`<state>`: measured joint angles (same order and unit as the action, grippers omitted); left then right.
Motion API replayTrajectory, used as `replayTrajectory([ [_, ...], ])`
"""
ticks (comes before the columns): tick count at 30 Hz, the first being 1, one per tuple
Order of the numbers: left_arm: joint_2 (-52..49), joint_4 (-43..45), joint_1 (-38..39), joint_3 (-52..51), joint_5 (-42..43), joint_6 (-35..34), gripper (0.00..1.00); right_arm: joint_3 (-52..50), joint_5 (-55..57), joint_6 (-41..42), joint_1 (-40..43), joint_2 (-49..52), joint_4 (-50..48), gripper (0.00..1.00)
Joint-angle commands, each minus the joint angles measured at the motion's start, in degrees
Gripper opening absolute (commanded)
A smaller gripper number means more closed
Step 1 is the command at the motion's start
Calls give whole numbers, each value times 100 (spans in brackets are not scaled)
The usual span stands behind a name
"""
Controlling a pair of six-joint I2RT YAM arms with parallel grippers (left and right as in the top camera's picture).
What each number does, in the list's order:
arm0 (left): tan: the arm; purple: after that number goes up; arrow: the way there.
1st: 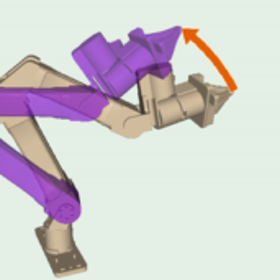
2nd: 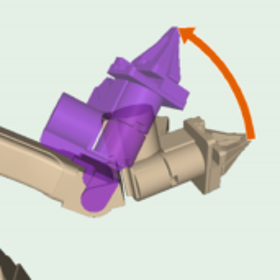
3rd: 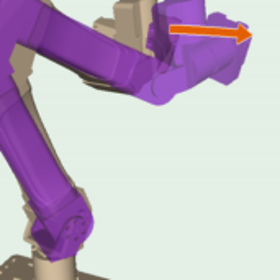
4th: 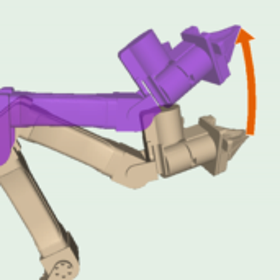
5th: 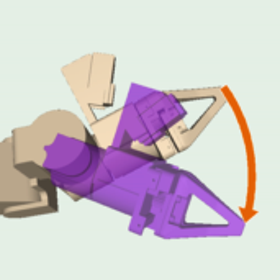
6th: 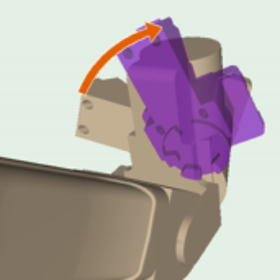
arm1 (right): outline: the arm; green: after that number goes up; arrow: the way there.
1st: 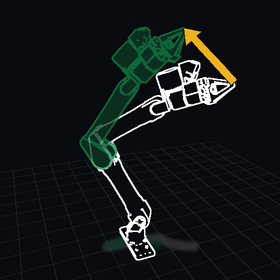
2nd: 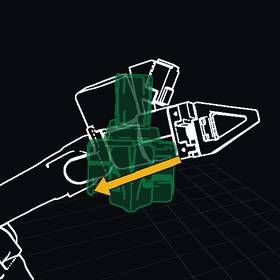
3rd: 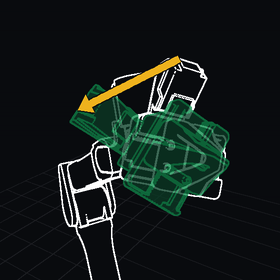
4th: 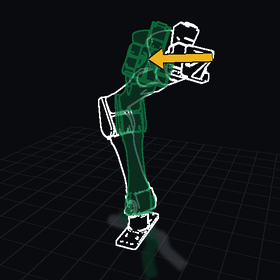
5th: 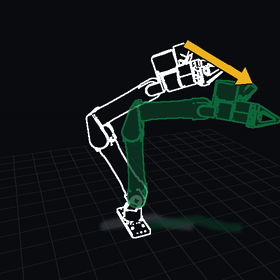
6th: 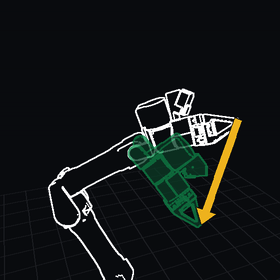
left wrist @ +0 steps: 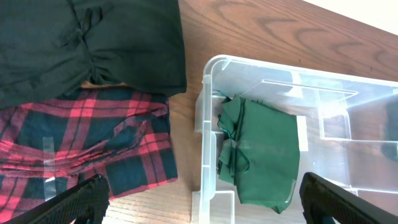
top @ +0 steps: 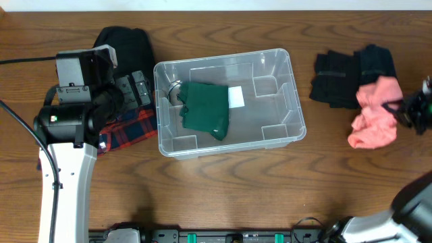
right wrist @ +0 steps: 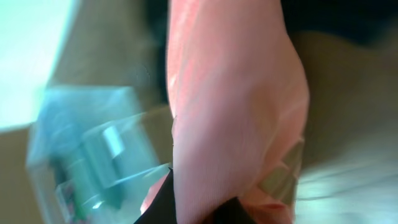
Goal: Pack container
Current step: 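Grasp the pink cloth, lift it, and drop it into the bin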
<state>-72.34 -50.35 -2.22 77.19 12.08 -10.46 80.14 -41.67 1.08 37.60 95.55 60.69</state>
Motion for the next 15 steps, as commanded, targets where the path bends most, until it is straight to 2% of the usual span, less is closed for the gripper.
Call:
replayTrajectory([
  [1,-31,0,-24,103,37,57,98,42,-621,258,-728,-984,-33,1],
  [7,-31,0,-24,103,37,57,98,42,-614,1412,-2304,-1853,-962,1],
  [10,-31,0,-24,103,35,57,98,39,-568,2098,-3082,-1860,-1526,1],
  [15,-31,0,-24,103,35,57,98,35,227,3082,-4201,-1464,-2109,1],
])
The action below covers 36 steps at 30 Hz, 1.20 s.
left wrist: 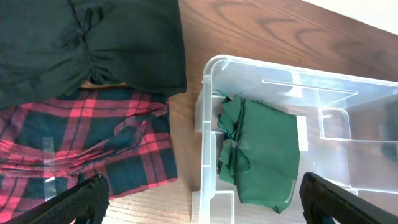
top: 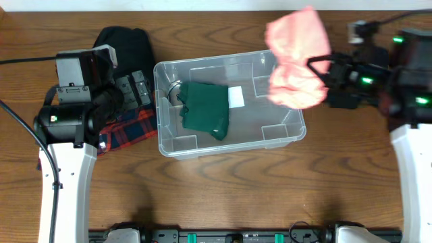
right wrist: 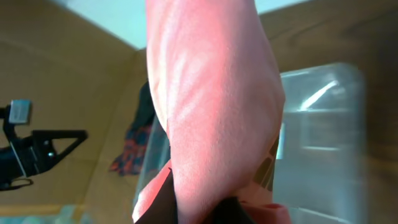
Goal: Pack container
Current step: 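Grasp the pink cloth, lift it, and drop it into the bin, then withdraw the right gripper and grasp the dark navy cloth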
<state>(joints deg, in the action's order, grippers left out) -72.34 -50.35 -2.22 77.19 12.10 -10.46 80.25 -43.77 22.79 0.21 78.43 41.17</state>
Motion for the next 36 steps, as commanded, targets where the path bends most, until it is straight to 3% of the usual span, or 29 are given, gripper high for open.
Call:
replayTrajectory([
  [1,-31,0,-24,103,33,57,98,24,557,1014,-640,367,-245,1],
  [11,-31,0,-24,103,33,57,98,24,1176,1790,-1827,1976,-619,1],
  [22,-31,0,-24,103,33,57,98,-17,2144,1810,-1996,2774,-229,3],
  [26,-31,0,-24,103,35,57,98,-55,2920,1703,-1993,2776,125,46],
  [29,-31,0,-24,103,33,57,98,-52,2946,1176,-1939,2710,142,61],
  [36,-31,0,-24,103,33,57,98,31,2944,59,-1687,1805,96,63],
])
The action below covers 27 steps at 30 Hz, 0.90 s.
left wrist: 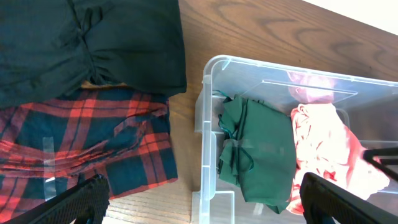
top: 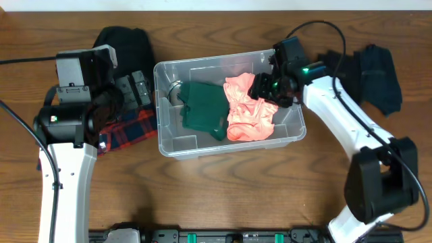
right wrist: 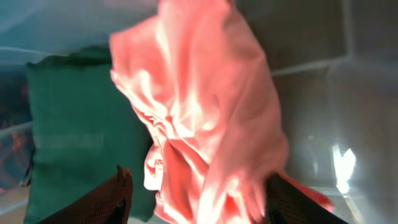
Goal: Pack container
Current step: 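Withdraw the right gripper and grasp the dark navy cloth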
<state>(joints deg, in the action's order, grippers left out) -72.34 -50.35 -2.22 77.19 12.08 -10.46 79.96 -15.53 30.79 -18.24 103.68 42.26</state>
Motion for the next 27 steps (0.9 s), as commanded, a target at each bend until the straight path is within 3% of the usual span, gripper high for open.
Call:
replayTrajectory([
  [1,-31,0,-24,103,35,57,98,59,120,-826,232,-931,0,63],
  [8,-31,0,-24,103,35,57,98,59,116,-866,1672,-2105,297,76],
  [15,-31,0,-24,103,35,57,98,57,70,-1537,3611,-1740,704,95],
  [21,-31,0,-24,103,35,57,98,57,-181,-1696,4870,-841,208,96],
  [24,-31,0,-24,103,35,57,98,57,-647,-1781,5237,-382,-57,90],
  [27,-31,0,-24,103,35,57,98,61,-852,-1801,5515,153,-448,92],
])
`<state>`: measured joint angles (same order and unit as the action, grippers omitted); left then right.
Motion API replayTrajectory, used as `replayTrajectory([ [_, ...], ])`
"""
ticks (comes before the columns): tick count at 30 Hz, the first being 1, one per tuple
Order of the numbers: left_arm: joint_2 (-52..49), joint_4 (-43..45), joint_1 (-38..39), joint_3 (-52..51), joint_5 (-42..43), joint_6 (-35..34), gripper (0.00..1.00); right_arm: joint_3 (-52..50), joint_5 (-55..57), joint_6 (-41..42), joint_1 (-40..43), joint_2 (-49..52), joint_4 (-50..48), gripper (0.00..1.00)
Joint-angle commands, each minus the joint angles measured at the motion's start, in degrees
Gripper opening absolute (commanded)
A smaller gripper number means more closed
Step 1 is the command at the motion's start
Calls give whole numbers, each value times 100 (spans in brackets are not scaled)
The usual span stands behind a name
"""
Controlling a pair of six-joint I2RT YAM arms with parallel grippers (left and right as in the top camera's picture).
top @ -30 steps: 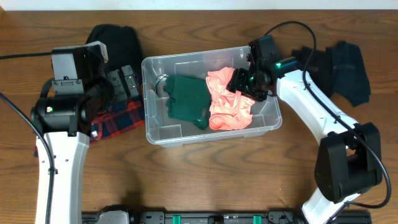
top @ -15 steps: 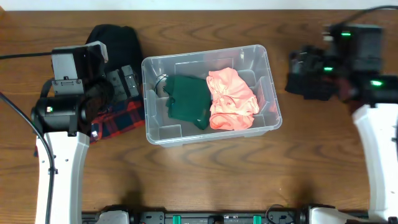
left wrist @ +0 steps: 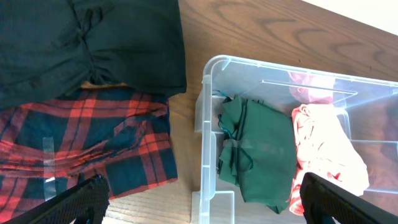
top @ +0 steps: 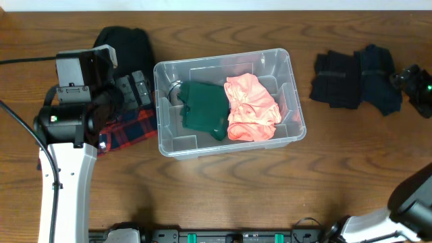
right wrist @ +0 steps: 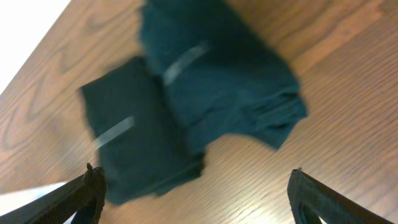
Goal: Pack container
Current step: 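Withdraw the right gripper and grasp the dark navy cloth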
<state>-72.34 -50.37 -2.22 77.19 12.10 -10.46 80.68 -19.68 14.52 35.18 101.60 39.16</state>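
A clear plastic container (top: 162, 143) stands mid-table. Inside lie a folded green cloth (top: 206, 108) and, to its right, a crumpled pink cloth (top: 252, 108); the left wrist view shows both, the green cloth (left wrist: 261, 152) and the pink cloth (left wrist: 323, 155). Two dark folded garments (top: 354, 77) lie on the wood at the right, also in the right wrist view (right wrist: 211, 81). My right gripper (top: 415, 84) hovers just right of them, open and empty (right wrist: 199, 199). My left gripper (top: 131, 88) stays open (left wrist: 205, 205) over the container's left wall.
A black garment (top: 125, 44) and a red plaid garment (top: 131, 128) lie left of the container, under my left arm. The table's back edge runs along the top of the overhead view.
My right gripper was inside the container over the pink cloth. Now it is at the table's far right beyond the dark garments, open, and the pink cloth lies loose in the container.
My right gripper held the pink cloth beside the dark pile at the right. Then it held it above the container's right end, then low inside the container beside the green cloth. Now the cloth rests there and the gripper is back at the right. The left arm stayed still.
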Motion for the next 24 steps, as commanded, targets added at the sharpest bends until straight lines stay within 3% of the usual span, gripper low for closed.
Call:
replayTrajectory([
  [1,-31,2,-24,103,33,57,98,-11,-522,-254,243,520,-289,93],
  [12,-31,2,-24,103,33,57,98,881,-752,-455,387,2039,-540,99],
  [24,-31,2,-24,103,35,57,98,981,-608,-214,455,2404,-1486,99],
])
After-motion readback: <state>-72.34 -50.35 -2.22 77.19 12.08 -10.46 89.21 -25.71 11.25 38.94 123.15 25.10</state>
